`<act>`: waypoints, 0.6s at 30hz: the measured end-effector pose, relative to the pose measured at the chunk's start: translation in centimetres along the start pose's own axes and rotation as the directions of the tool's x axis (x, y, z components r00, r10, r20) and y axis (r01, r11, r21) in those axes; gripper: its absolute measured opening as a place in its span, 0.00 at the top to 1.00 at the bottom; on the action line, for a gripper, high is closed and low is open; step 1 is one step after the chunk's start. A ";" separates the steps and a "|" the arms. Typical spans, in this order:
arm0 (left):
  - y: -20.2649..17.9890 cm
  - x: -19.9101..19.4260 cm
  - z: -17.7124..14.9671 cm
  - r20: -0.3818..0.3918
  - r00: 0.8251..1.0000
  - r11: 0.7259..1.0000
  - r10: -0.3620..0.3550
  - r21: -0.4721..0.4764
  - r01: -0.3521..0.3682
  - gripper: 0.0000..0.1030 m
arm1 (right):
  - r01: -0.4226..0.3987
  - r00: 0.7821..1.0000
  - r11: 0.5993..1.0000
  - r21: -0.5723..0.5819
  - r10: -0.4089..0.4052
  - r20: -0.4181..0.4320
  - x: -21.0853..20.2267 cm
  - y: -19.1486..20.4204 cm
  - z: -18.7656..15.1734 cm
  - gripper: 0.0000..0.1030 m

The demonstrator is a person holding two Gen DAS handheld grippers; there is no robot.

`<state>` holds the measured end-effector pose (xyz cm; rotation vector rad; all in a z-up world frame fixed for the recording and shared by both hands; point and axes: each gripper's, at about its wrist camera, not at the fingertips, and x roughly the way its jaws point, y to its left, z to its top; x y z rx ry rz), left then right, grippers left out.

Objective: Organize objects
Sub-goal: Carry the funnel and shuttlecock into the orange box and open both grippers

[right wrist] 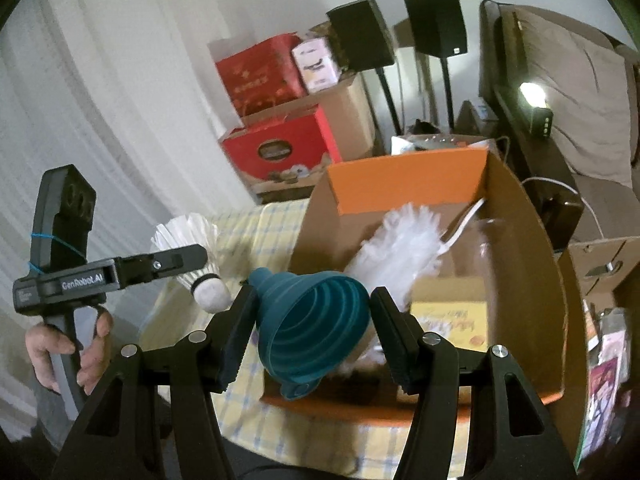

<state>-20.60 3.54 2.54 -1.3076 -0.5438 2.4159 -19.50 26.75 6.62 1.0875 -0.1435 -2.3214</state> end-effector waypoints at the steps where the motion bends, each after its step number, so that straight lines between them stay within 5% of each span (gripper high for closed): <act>1: -0.3 0.3 0.4 0.000 1.000 1.000 0.003 0.000 -0.003 0.44 | 0.005 1.000 1.000 0.001 -0.005 0.002 0.1 -0.2 0.3 0.42; 9: -1.4 1.8 2.0 0.007 0.999 0.999 0.035 0.019 -0.035 0.44 | 0.051 0.998 0.999 0.009 -0.051 0.020 1.0 -1.4 2.8 0.42; 18: -3.0 3.7 3.4 0.052 0.986 0.981 0.160 0.100 -0.165 0.44 | 0.128 0.991 0.992 0.015 -0.128 0.022 2.7 -3.2 5.4 0.42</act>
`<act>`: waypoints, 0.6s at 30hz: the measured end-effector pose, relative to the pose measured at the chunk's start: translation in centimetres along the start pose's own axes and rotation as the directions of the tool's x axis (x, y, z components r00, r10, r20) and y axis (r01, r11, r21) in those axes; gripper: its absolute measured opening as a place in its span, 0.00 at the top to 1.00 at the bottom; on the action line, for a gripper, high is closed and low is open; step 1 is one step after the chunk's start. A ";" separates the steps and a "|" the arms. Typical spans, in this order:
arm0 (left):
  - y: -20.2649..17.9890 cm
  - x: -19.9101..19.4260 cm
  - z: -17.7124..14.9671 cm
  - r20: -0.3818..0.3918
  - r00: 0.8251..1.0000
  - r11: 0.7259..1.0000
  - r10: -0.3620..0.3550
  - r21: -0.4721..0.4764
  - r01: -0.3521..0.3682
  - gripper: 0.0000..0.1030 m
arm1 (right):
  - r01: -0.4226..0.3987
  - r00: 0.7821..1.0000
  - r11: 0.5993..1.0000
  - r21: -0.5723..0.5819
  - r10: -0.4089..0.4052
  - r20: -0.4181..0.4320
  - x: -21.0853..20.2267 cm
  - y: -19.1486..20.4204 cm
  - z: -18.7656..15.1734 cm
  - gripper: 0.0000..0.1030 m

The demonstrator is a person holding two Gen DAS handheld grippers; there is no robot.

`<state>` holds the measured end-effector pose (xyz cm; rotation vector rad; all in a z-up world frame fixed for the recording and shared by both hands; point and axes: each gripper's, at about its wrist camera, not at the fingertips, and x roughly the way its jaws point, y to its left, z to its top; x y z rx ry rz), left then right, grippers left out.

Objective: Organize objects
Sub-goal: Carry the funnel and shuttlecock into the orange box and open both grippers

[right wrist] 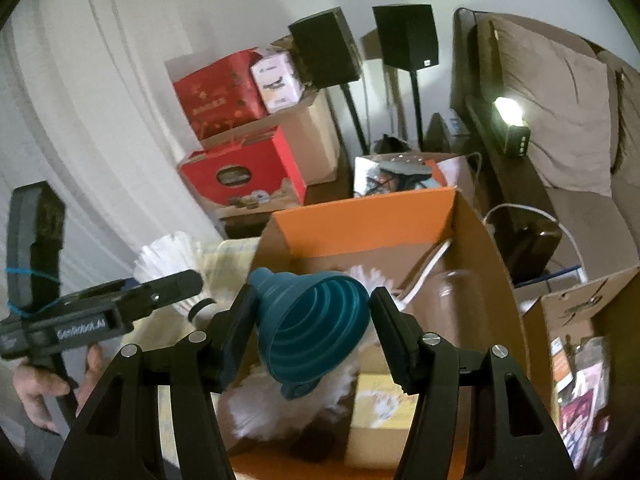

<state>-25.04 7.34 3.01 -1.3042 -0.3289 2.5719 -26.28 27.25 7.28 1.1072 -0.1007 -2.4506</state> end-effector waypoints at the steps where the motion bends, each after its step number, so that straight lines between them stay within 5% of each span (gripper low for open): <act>1: -0.1 0.3 0.2 -0.001 1.000 1.000 0.009 0.004 -0.009 0.44 | 0.009 1.000 1.000 -0.006 -0.009 -0.003 0.3 -0.1 0.2 0.42; 18: -1.2 7.3 2.9 -0.055 0.992 0.992 0.115 0.049 -0.113 0.43 | 0.053 0.993 0.998 0.017 -0.051 -0.108 9.0 -3.0 4.0 0.42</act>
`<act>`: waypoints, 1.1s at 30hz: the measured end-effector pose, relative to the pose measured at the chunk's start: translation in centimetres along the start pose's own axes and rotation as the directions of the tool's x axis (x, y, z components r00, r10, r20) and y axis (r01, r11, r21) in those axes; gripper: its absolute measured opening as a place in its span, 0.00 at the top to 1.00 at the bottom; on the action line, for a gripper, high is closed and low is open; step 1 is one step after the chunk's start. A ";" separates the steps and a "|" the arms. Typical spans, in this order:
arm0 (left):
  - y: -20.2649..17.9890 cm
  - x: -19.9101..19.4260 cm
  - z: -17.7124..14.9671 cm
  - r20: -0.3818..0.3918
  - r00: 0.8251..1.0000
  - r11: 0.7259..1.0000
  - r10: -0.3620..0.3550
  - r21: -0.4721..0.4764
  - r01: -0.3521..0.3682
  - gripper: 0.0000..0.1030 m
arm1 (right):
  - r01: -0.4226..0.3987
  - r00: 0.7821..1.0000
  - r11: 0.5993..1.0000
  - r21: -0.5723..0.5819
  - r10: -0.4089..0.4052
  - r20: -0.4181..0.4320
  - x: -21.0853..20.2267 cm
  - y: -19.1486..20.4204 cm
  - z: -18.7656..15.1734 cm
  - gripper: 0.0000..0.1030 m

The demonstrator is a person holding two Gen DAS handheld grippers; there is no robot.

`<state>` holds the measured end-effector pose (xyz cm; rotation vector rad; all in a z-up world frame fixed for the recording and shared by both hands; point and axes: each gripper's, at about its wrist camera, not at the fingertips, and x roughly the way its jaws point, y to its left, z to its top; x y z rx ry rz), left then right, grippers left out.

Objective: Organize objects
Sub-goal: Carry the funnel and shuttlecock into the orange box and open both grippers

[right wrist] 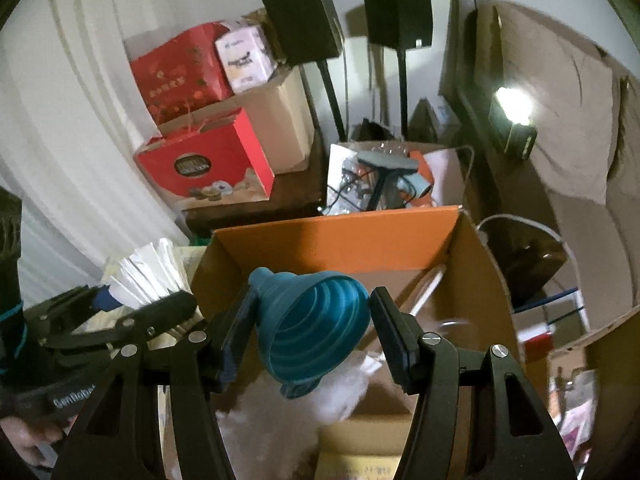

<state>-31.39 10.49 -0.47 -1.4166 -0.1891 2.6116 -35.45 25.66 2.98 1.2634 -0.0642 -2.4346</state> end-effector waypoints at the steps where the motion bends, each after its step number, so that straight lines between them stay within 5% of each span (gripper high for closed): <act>1: -0.1 0.2 0.0 -0.003 1.000 1.000 0.002 0.002 -0.002 0.42 | -0.007 1.000 1.000 0.009 0.007 -0.010 0.4 -0.2 0.2 0.42; 11: 0.1 2.1 -0.2 -0.050 0.999 1.000 -0.004 -0.007 0.004 0.37 | -0.001 0.996 0.999 0.046 0.005 -0.094 3.8 -1.7 0.7 0.38; 23: 0.8 0.4 -0.2 -0.026 0.999 0.998 -0.035 -0.049 0.034 0.20 | 0.007 0.999 0.997 0.082 -0.003 -0.050 2.3 -2.4 0.5 0.30; 33: 0.0 -1.3 -0.2 -0.013 0.999 0.999 -0.029 -0.036 0.029 0.19 | 0.006 1.000 0.997 0.081 -0.006 -0.005 -1.1 -1.9 0.1 0.27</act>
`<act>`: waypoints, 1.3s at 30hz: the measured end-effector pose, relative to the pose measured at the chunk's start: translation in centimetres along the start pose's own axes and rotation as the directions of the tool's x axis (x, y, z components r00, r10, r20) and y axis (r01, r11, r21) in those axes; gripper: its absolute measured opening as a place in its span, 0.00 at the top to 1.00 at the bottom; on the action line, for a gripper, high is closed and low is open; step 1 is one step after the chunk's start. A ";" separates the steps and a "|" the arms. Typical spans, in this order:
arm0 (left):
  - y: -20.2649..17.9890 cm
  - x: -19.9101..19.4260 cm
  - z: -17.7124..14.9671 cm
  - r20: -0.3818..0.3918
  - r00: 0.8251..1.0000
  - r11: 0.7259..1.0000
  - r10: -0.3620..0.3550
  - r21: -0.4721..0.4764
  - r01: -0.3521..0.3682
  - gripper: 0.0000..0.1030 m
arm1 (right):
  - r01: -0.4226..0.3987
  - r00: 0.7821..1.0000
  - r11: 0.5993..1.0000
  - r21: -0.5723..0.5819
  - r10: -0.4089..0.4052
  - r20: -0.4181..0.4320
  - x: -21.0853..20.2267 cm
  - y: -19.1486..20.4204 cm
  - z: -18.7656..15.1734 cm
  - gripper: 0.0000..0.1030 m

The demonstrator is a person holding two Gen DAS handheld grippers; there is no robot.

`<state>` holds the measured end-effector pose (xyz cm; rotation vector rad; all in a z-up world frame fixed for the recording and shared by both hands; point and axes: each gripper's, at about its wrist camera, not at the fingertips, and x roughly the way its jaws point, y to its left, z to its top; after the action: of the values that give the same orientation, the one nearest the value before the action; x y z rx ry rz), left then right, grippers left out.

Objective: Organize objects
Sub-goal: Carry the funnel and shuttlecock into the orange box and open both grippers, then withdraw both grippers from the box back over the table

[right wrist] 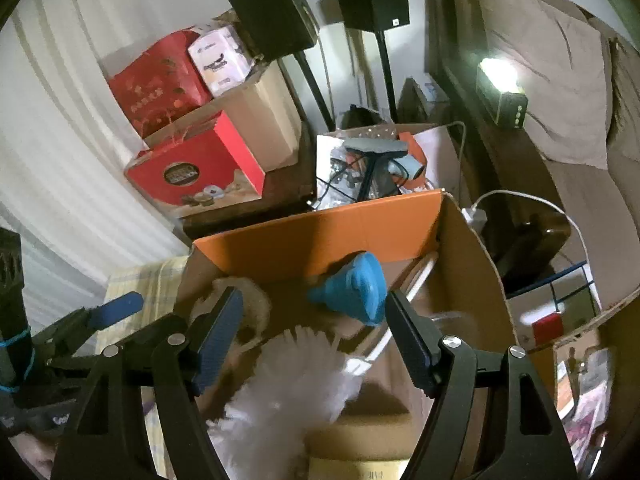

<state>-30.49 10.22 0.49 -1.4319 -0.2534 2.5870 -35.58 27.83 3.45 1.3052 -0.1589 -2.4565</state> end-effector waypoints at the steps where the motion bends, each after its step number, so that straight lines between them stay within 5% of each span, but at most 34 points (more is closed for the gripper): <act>1: 0.0 -0.2 -0.1 0.002 1.000 1.000 0.005 0.001 -0.005 0.19 | 0.004 1.000 1.000 -0.002 -0.004 0.002 -0.2 0.0 -0.1 0.26; 9: 1.1 -2.5 -1.1 0.041 0.998 0.999 0.040 -0.007 -0.040 0.08 | 0.023 1.000 1.000 -0.010 -0.023 0.021 -1.8 0.2 -0.9 0.21; 29: 4.8 -8.2 -4.0 0.120 0.985 0.993 0.120 -0.027 -0.118 0.06 | 0.121 0.985 0.982 -0.146 -0.101 0.136 -5.7 5.4 -3.8 0.17; 39: 7.9 -12.3 -7.0 0.148 0.978 0.989 0.145 -0.026 -0.143 0.06 | 0.060 0.992 0.975 -0.213 -0.035 0.118 -6.7 9.2 -6.4 0.17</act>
<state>-18.70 0.12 5.11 -1.3074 -0.1967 2.8201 -24.53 22.08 7.45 1.0898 0.1105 -2.5071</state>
